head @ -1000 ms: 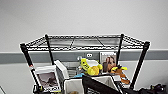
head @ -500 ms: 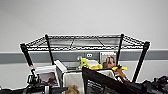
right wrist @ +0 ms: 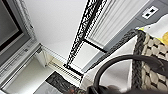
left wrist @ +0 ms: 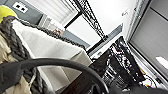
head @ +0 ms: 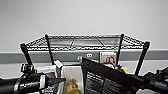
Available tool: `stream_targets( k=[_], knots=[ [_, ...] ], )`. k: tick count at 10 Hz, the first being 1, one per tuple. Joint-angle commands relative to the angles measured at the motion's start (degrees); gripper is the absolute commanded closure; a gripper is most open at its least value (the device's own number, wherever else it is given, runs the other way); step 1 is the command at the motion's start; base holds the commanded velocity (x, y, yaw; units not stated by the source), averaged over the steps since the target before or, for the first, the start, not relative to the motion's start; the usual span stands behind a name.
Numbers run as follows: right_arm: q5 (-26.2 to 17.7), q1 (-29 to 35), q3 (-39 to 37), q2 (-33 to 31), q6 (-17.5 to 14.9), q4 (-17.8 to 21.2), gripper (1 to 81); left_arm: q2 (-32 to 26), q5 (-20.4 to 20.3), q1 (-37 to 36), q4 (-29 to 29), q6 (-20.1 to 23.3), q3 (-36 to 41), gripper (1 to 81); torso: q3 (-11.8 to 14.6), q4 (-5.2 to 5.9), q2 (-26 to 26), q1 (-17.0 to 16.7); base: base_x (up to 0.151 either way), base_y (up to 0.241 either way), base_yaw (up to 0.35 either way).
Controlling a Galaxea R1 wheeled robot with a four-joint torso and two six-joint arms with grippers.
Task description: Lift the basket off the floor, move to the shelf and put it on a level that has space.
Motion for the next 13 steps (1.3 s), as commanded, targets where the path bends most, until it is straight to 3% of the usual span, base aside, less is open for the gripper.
stream_targets(
  k=[1,9,13],
  knots=[
    [0.83,13.89,3.8,-0.91,-0.03,5.03,81.1,-0.73,-2.69,-14.07,0.56,-6.97,1.58,81.1,0.0,0.0,0.0,0.0,0.0,0.0,0.0],
    [-5.86,33.13,2.4,-1.97,0.06,19.1,81.1,0.23,2.86,-34.54,0.47,-22.55,-0.52,81.1,0.0,0.0,0.0,0.0,0.0,0.0,0.0],
    [-9.64,42.63,-0.5,-1.36,0.06,26.05,81.1,2.07,4.71,-42.72,-4.18,-24.32,-4.04,81.1,0.0,0.0,0.0,0.0,0.0,0.0,0.0]
  ],
)
